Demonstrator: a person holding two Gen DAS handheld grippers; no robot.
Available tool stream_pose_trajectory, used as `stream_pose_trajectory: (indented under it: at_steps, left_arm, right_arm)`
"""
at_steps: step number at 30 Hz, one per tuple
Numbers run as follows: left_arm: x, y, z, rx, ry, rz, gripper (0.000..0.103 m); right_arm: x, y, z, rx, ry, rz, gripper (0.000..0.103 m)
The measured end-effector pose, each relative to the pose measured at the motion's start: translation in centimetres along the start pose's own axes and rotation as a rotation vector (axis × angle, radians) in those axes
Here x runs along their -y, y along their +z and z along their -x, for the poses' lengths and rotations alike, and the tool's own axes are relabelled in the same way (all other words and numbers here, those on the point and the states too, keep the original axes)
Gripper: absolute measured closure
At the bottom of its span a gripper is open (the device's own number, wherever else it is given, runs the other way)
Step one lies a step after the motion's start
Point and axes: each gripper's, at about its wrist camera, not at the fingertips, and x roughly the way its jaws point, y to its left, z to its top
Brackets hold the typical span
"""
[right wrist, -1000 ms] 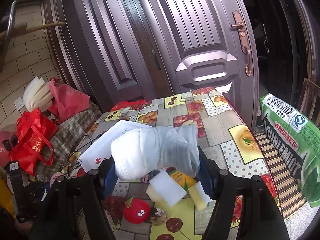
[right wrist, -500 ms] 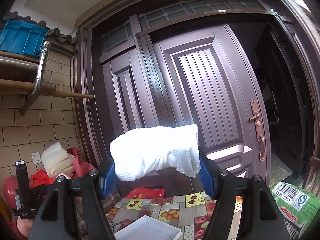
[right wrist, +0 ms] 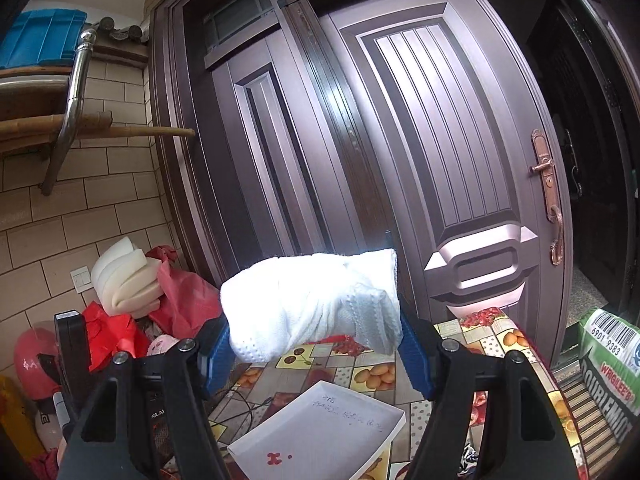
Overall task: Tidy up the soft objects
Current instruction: 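Lift the plush and sock and carry both toward the white box, then lower the plush and sock into the white box and open both tools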
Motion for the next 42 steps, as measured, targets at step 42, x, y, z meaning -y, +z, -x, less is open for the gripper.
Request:
stream_pose_trajectory:
  at_steps: [42]
  left_arm:
    - [-5.4,-15.0,-19.4,-0.51,0.193,0.136,0.0]
  right_arm:
    - [-1.2,-20.9,-19.9,-0.637,-0.044,0.116,0.0]
